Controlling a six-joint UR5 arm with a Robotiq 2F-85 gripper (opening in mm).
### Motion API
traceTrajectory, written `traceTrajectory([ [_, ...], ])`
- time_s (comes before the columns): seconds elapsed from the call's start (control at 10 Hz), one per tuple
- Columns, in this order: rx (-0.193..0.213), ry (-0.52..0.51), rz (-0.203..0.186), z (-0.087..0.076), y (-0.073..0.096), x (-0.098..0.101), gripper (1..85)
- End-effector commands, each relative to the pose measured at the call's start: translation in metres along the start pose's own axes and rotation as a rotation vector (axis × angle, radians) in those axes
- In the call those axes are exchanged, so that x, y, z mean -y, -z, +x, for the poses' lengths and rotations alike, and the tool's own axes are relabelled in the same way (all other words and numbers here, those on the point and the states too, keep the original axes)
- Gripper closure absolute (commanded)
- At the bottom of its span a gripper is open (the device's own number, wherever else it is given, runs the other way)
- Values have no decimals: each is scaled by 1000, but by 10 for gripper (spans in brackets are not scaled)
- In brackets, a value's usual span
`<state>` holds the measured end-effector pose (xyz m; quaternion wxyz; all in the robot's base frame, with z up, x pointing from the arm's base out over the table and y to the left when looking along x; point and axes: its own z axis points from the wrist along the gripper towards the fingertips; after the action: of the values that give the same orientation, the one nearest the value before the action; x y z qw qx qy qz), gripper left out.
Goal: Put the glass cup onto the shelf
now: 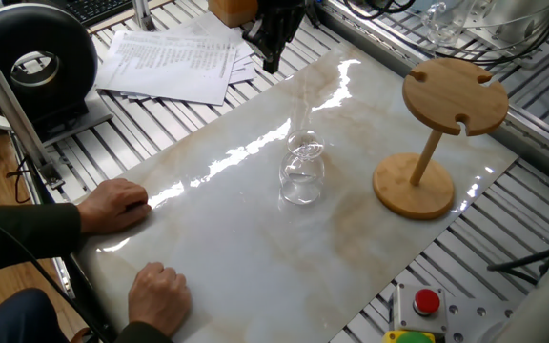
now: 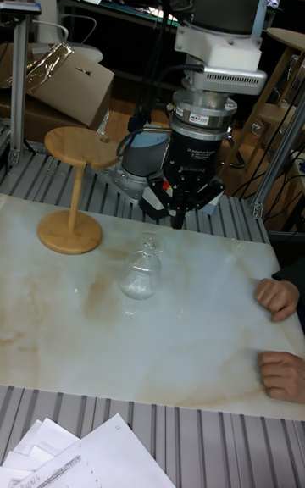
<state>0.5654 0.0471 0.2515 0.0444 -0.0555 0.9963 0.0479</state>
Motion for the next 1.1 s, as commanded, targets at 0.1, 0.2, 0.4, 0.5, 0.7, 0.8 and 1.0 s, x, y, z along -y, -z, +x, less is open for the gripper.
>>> traceTrajectory([
  [0.1,54,-158,13,-23,3,-5,837],
  [0.2,2,-129,-17,-13,7,-16,680],
  [0.4,-51,104,3,4,10,1,7],
  [0.5,-26,83,-16,-3,10,-4,7],
  [0.7,-26,88,-7,-2,13,3,7],
  [0.8,-32,86,-9,-1,14,4,7],
  [1.0,-43,91,0,2,11,14,7],
])
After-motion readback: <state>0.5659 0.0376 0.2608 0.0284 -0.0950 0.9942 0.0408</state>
